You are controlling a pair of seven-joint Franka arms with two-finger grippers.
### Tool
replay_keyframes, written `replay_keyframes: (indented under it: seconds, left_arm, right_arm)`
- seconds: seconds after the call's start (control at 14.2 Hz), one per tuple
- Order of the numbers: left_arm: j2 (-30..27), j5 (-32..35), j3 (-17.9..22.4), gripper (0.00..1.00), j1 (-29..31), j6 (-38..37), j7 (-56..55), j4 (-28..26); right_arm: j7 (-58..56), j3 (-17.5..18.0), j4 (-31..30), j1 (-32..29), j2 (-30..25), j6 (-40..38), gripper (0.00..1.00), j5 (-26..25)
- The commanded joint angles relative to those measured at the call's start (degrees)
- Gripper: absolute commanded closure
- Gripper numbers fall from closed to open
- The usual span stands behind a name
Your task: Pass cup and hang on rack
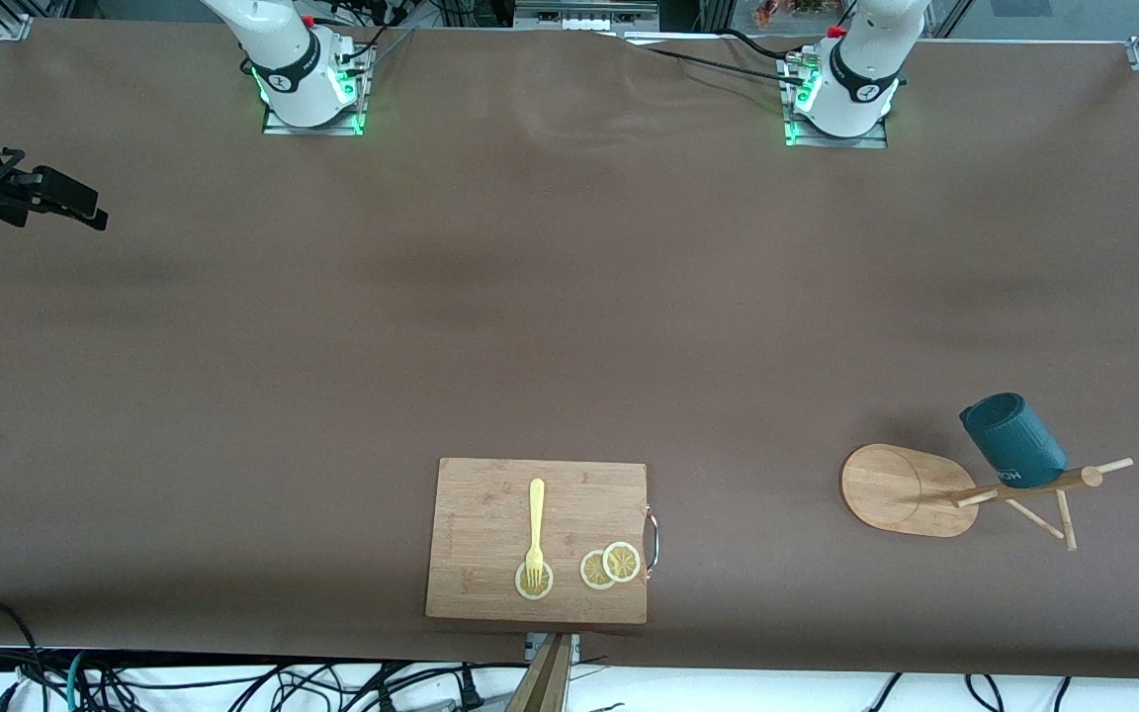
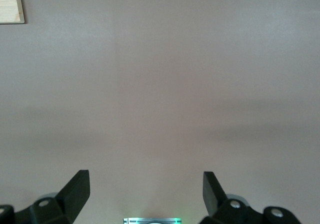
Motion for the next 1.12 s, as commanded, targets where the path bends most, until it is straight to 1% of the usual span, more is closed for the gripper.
replay_keyframes:
  seconds: [0.0,0.14,0.28,0.49,0.56,0.63,0.7,0.77,0.84,0.91,0.98,1.05]
  left_arm:
    - [-4.68,3.86,-4.54,0.00,-0.03,-0.40,-6.58,-1.28]
    - [-6.53,6.59,-10.60,0.00,-0.03,-1.53,-14.39,-1.28]
    - [-6.97,6.78,-13.69,0.00,-0.03,-1.80,-18.20,-1.28]
    - [-6.98,7.04,-14.14,0.00,-0.38,-1.28,-20.65,-1.46]
    - [-7.15,8.78,-13.62,0.00,-2.91,-1.19,-23.45,-1.89]
    - [-7.59,11.06,-12.31,0.00,-6.93,-1.27,-26.35,-2.42]
    - [-7.85,12.13,-8.03,0.00,-11.85,-1.27,-28.56,-2.69]
    - [-7.94,12.23,-1.55,0.00,-19.21,-1.27,-29.54,-3.56]
    - [-8.38,12.31,5.91,0.00,-26.50,-1.27,-29.89,-4.35]
    - [-8.73,12.49,12.42,0.00,-32.32,-1.10,-29.81,-5.32]
    - [-8.91,12.84,16.23,0.00,-35.94,-0.66,-29.81,-5.94]
    - [-9.17,12.84,17.40,0.00,-37.11,-0.14,-29.81,-6.72]
  right_arm:
    - [0.47,0.11,0.69,-0.48,0.19,-0.29,0.00,0.56]
    - [0.47,0.11,0.69,-0.48,0.19,0.15,0.00,-0.05]
    - [0.38,0.11,0.69,-0.57,0.37,1.90,0.00,-0.14]
    - [0.38,0.03,0.77,-0.75,0.72,2.17,0.00,-0.14]
    - [0.38,0.03,0.77,-0.75,0.72,2.26,0.00,-0.14]
    - [0.38,0.03,0.77,-0.75,0.81,2.26,0.00,-0.14]
    - [0.38,0.11,0.77,-0.75,0.72,2.26,0.00,-0.14]
    - [0.38,0.03,0.77,-0.75,0.72,2.17,0.00,-0.14]
    - [0.38,0.03,0.77,-0.75,0.72,2.26,0.00,-0.06]
    - [0.38,0.03,0.77,-0.75,0.72,2.35,0.00,0.03]
    - [0.38,0.11,0.77,-0.75,0.72,3.13,0.00,0.21]
    - [0.30,0.11,0.77,-0.75,0.81,3.40,0.00,0.30]
